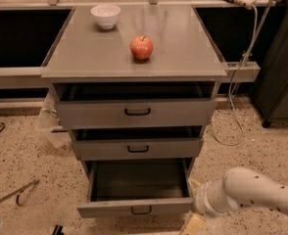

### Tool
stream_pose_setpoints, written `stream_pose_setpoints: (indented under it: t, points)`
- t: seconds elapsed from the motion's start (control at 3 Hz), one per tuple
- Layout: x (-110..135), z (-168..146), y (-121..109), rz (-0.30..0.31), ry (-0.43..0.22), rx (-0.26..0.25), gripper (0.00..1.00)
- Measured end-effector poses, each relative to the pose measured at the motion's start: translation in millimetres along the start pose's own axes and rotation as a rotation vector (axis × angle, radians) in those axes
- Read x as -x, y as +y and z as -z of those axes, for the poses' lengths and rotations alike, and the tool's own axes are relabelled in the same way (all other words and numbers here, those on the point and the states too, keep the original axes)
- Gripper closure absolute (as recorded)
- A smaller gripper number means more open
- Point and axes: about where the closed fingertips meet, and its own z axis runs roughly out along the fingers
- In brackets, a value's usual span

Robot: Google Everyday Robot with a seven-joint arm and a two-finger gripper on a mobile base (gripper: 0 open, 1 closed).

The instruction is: Close bottom drawer

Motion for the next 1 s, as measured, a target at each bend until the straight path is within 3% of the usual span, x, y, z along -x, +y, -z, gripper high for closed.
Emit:
stream_pose_setpoints:
  t: [0.33, 0.67, 1.0]
  points:
    - [-20, -61, 6, -0.026, -0.041, 0.044, 0.00]
    - [-26, -76, 17, -0.045, -0.049, 0.075, 0.18]
    - [-26, -76, 17, -0.045, -0.049, 0.075, 0.42]
